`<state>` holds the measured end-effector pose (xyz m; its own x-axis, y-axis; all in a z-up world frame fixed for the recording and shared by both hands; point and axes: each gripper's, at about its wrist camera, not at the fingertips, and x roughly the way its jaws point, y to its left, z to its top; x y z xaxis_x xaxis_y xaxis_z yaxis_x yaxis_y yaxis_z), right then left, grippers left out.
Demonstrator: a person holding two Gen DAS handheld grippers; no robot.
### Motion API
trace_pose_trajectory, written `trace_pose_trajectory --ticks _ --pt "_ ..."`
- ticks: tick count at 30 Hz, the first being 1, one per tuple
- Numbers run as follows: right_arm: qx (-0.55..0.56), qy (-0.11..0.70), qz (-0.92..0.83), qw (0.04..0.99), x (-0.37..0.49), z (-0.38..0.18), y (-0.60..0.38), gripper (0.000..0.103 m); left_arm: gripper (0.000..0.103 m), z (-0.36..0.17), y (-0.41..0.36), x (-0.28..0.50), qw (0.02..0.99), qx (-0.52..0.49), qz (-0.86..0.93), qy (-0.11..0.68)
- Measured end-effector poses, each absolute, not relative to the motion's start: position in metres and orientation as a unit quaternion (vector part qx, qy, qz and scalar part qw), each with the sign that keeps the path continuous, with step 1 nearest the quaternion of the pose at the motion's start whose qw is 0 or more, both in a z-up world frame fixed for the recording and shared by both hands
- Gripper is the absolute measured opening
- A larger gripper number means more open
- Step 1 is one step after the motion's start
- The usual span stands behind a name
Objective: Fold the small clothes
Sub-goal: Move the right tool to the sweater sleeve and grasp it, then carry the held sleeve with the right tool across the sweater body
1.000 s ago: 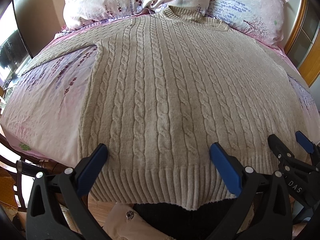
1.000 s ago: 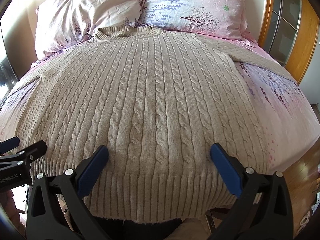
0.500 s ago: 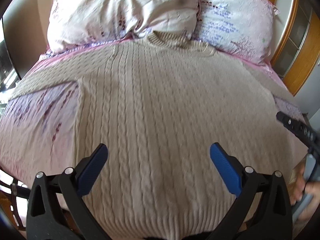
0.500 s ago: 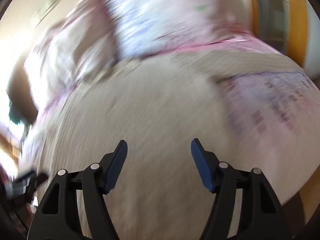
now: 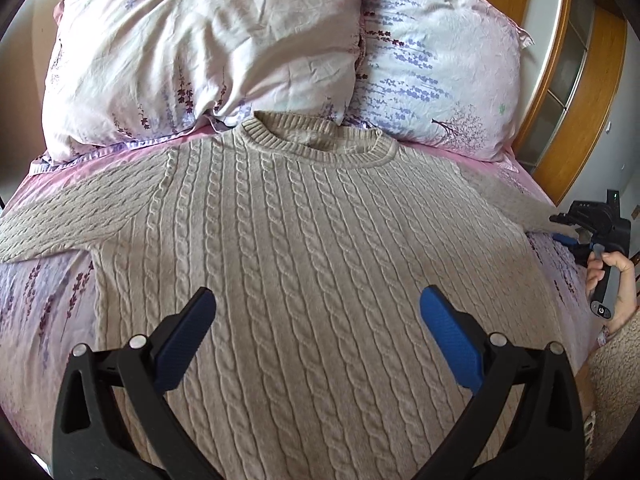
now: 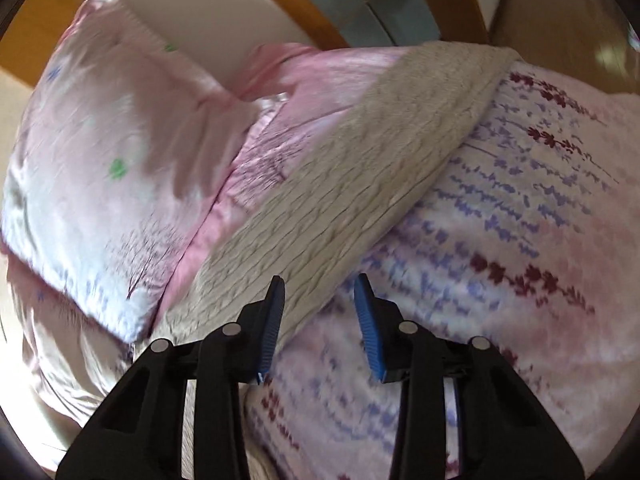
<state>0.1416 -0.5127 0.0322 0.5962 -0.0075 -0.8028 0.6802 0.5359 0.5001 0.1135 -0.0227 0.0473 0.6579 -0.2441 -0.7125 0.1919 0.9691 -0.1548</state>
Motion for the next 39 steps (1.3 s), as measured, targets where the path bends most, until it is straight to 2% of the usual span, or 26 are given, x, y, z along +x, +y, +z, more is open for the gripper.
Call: trace_pose_trajectory --ticks 6,14,17,22,28,31,39 --pt "0.449 0.380 -0.233 0.774 0.143 0.029 -0.521 0.032 0.101 0.046 -0.012 0.130 0.906 -0.056 -0.121 0.401" --pt "0.457 0.363 -0.257 0.770 0.140 0.024 -0.534 0.010 0.101 0.037 -0.011 0.139 0.896 -0.042 -0.109 0.428" --pt "0.447 0.352 -0.256 0.782 0.142 0.031 -0.533 0.008 0.101 0.034 -0.009 0.141 0.894 -0.043 -0.108 0.432" --pt "0.366 0.312 -0.231 0.846 0.153 0.074 -0.506 0.008 0.101 0.032 -0.002 0.142 0.893 -0.049 -0.102 0.435" --pt "0.269 0.279 -0.112 0.915 0.180 0.124 -0.435 0.008 0.101 0.031 0.005 0.144 0.892 -0.058 -0.096 0.438" --pt "0.237 0.296 -0.041 0.924 0.193 0.126 -0.388 0.008 0.101 0.032 0.006 0.144 0.892 -0.060 -0.095 0.438" --pt "0.208 0.479 0.063 0.851 0.219 0.040 -0.292 0.007 0.101 0.033 0.011 0.141 0.892 -0.065 -0.091 0.438"
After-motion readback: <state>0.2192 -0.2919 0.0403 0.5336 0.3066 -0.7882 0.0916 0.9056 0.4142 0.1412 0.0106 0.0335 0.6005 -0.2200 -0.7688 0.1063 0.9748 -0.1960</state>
